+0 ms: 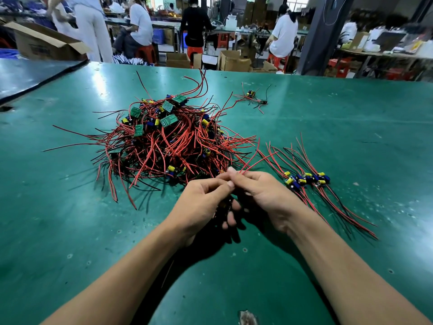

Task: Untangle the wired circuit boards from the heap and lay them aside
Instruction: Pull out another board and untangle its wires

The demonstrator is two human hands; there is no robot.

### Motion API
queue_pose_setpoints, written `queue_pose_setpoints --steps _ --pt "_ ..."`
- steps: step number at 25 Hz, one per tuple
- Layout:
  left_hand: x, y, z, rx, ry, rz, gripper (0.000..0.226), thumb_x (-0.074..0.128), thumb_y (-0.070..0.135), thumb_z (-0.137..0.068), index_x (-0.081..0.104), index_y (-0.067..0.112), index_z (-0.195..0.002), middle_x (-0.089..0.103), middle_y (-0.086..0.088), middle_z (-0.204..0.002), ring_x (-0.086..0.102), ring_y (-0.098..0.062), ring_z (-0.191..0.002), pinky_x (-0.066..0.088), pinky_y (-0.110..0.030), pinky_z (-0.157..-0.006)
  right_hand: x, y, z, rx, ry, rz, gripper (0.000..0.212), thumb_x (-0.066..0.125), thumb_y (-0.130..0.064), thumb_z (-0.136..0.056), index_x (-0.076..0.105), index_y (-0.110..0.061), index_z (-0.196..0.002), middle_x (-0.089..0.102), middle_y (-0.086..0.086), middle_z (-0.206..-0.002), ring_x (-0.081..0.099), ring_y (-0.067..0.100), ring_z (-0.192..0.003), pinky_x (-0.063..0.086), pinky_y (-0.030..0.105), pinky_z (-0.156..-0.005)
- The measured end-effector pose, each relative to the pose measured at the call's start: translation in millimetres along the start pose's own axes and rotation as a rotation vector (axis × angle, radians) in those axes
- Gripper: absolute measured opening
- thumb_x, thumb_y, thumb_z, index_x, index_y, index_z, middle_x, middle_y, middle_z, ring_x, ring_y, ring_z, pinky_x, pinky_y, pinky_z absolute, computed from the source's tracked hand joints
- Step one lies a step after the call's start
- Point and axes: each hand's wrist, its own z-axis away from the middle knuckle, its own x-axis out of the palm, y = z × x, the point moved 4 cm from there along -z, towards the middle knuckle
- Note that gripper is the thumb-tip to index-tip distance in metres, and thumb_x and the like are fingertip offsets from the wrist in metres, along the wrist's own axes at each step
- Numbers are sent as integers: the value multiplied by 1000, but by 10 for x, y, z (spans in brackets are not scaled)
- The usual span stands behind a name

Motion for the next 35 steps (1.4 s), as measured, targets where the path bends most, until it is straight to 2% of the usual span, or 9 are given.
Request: queue_pose_setpoints --steps 4,7,13,16,18,21,24,31,35 --pt "-9 12 -2 1 -12 1 19 56 13 -97 62 3 -83 62 -11 -61 53 -16 -39 41 -20 -37 4 -40 9 -33 84 -72 34 62 -38 -97 74 -6 -96 58 3 -51 56 12 -38 36 15 -36" --pt "4 21 -4 -1 -34 -4 18 58 14 -96 64 -1 -88 62 -11 -60 52 -16 -39 40 -20 -37 -113 -77 -28 -91 207 -72 34 61 -39 -97 74 -8 -93 36 -10 -41 37 1 -30 25 12 -32" --pt "7 15 10 -4 -69 -58 17 62 15 -93 67 2 -83 63 -11 -60 51 -17 -38 38 -19 -38 -352 -96 -87 -238 404 -62 30 69 -37 -93 76 -12 -79 20 -4 -52 17 5 -37 16 14 -37" --pt "12 18 13 -6 -88 -71 18 62 16 -93 68 4 -81 63 -11 -60 51 -16 -38 38 -18 -38 -389 -109 -94 -245 468 -96 34 65 -39 -95 74 -11 -77 25 -5 -53 18 4 -38 16 15 -35" --pt "17 24 21 -8 -98 -68 18 62 16 -93 68 5 -80 63 -10 -60 51 -16 -38 38 -18 -38 -374 -95 -107 -145 447 -281 42 58 -41 -99 70 -9 -74 34 -7 -52 21 3 -35 17 16 -32" --pt "15 22 21 -4 -100 -60 18 61 15 -93 67 3 -81 63 -11 -60 52 -17 -38 39 -19 -38 -318 -117 -90 81 218 -762 50 52 -35 -102 67 -8 -63 37 -4 -56 26 4 -33 19 15 -31" --pt "9 18 13 -5 -94 -57 17 61 15 -93 67 2 -83 62 -11 -60 52 -17 -38 39 -20 -38 -303 -147 -48 124 56 -932 50 50 -27 -101 66 -7 -59 37 -5 -58 30 6 -34 21 14 -33" --pt "-36 -2 1 -66 -67 -5 18 59 16 -94 65 5 -81 60 -10 -58 50 -17 -37 36 -18 -36 -201 -112 -93 -106 111 -535 34 69 -45 -77 68 -12 -74 43 -5 -62 31 3 -43 28 14 -35" --pt "-50 9 -4 -78 -68 62 17 58 18 -92 63 5 -82 57 -9 -57 49 -18 -35 34 -18 -35 -52 3 -32 -86 -129 -217 18 78 -29 -80 77 -16 -93 60 -1 -68 50 8 -53 34 15 -41"
